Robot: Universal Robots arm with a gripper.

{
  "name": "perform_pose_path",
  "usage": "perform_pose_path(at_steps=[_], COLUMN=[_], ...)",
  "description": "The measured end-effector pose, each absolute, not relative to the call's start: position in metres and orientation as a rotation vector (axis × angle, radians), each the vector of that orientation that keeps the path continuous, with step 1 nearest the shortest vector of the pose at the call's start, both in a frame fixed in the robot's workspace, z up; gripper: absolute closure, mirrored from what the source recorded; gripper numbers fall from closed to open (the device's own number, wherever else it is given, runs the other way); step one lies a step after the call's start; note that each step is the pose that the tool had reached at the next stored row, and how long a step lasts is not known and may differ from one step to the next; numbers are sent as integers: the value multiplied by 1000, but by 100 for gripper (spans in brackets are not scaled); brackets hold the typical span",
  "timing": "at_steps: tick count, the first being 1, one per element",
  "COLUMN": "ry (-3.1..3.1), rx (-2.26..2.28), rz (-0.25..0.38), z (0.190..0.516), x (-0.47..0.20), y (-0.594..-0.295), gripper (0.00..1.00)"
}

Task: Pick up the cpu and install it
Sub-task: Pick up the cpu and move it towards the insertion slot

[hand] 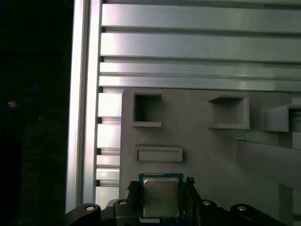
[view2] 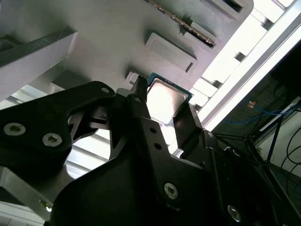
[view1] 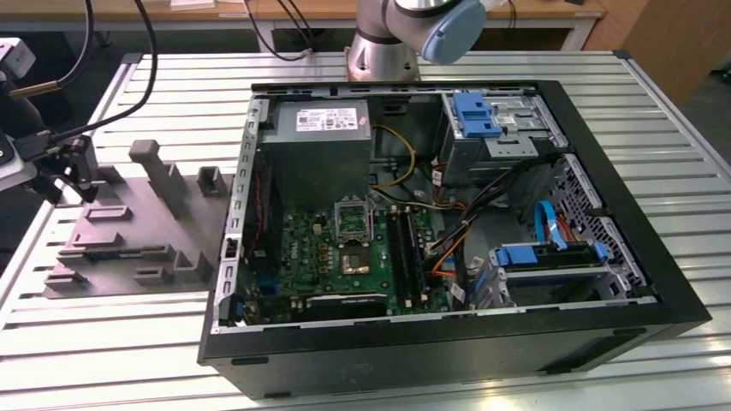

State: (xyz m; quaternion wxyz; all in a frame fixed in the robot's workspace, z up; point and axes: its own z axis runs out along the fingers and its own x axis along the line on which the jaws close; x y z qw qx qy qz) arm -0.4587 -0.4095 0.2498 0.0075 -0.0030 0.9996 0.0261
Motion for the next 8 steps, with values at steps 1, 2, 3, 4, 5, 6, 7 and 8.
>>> perform_pose_path(at_steps=[1,2,3,4,5,6,7,8], ry=[3125,3125,3126,3126,3126,3126,3126,3126], rx=[-10,-9,-9,-10,-10,-10,-10,-10], rz=[82,82,82,82,82,82,81,82], z=[250,250,251,251,251,251,252,252], x=[-459,-459,-459,-459,-459,-459,-459,-459], y=[-410,-410,-409,-409,-409,-409,-409,-409], gripper=[53,53,53,53,53,53,53,53])
